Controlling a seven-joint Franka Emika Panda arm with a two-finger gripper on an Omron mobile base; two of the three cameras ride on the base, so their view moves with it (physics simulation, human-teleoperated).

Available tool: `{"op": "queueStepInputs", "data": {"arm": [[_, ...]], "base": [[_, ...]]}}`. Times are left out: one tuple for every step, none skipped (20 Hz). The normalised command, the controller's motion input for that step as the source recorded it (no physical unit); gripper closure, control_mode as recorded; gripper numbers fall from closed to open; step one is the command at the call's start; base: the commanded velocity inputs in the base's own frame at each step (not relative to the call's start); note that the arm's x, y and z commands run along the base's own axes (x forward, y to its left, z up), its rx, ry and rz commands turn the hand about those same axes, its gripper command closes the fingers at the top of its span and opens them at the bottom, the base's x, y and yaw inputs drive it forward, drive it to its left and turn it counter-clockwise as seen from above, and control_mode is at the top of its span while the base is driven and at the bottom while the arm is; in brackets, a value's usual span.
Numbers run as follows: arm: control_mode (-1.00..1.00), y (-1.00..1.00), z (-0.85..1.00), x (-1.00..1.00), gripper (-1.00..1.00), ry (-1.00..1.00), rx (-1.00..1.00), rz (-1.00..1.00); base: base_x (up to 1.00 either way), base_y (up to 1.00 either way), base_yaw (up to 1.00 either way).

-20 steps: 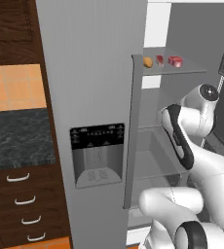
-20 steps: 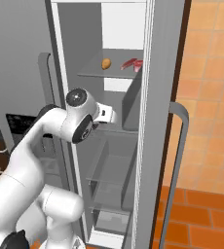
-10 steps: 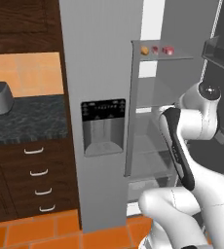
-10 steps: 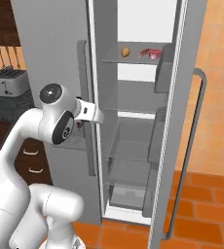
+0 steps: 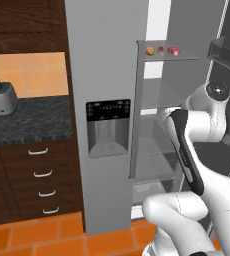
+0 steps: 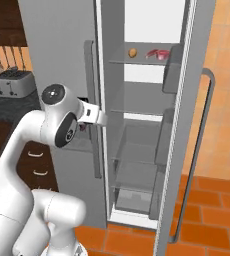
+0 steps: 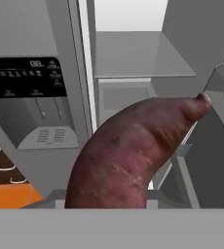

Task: Place one potato and one steak in each tupperware on the nearby counter, to pack two identical lunches.

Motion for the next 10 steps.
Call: {"op": "queueStepInputs", "data": {"arm": [[1.00,0.00,0.00,0.00,1.00,0.00,0.00,0.00],[1.00,0.00,0.00,0.00,1.00,0.00,0.00,0.00],[1.00,0.00,0.00,0.00,1.00,0.00,0.00,0.00],[1.00,0.00,0.00,0.00,1.00,0.00,0.00,0.00],[1.00,0.00,0.00,0.00,1.00,0.00,0.00,0.00],[1.00,0.00,0.00,0.00,1.00,0.00,0.00,0.00],[1.00,0.00,0.00,0.00,1.00,0.00,0.00,0.00],[1.00,0.00,0.00,0.00,1.00,0.00,0.00,0.00],[1.00,0.00,0.00,0.00,1.00,0.00,0.00,0.00],[1.00,0.00,0.00,0.00,1.00,0.00,0.00,0.00]], "base": [[-0.53,1.00,-0.05],[0.00,1.00,-0.04],[0.01,1.00,-0.03],[0.50,1.00,0.00],[1.00,1.00,0.11],[1.00,1.00,0.30],[1.00,1.00,0.20],[0.55,1.00,0.04],[0.51,1.00,0.00],[0.43,1.00,0.00]]}}
